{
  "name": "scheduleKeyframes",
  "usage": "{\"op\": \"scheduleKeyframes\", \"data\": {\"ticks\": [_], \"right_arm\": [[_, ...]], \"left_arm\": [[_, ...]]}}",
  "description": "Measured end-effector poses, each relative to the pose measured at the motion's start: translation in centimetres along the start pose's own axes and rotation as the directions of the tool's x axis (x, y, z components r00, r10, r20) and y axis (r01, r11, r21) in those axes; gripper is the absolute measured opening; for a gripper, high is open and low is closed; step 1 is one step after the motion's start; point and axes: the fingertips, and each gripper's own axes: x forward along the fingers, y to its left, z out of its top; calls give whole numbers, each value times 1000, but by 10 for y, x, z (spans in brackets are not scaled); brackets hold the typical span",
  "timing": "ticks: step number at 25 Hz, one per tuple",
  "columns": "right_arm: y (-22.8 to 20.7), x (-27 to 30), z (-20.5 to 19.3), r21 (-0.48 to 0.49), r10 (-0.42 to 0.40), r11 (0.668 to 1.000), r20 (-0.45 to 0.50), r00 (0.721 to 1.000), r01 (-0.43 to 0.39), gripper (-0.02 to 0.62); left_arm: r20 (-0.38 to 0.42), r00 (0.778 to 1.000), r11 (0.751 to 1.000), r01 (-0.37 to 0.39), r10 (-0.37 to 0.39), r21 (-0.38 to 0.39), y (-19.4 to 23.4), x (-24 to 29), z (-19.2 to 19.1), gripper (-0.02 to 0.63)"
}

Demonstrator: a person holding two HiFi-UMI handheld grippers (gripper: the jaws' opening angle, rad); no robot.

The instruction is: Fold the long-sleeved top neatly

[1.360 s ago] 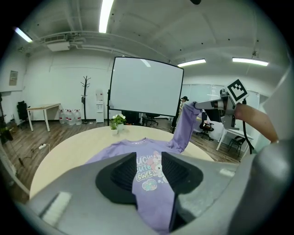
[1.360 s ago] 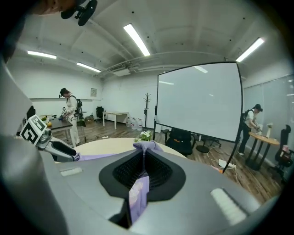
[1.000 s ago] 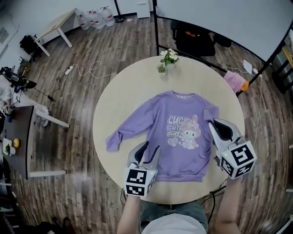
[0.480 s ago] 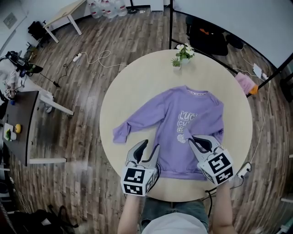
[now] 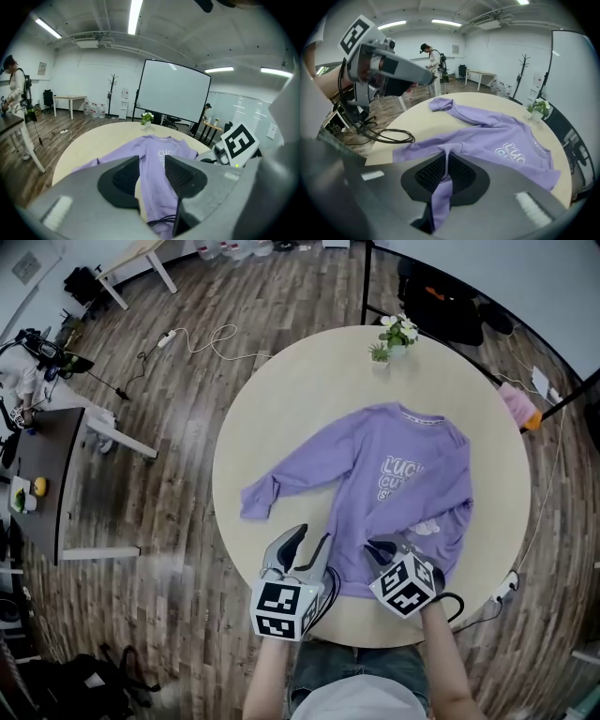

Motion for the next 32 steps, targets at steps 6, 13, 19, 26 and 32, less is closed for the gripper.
{"op": "scheduleKeyframes", "data": {"ticks": [6,13,19,26,32], "right_arm": [[17,34,-15,-44,29,998,-93,995,-34,54],[27,56,-31,22,91,996,-146,985,-89,78],[36,60,-37,35,132,991,-163,978,-128,164],[20,26,15,27,74,997,-33,997,-73,193],[-12,-16,98,8,-17,1000,175,984,16,192]], "left_arm": [[-29,999,1000,-13,14,18,9,-3,-10,174],[-15,999,999,-39,39,-1,28,-10,-10,174],[3,999,999,-52,52,-15,39,-17,-7,174],[31,997,996,-75,77,-38,57,-30,0,174],[73,991,992,-108,112,-59,73,-48,11,174]]}}
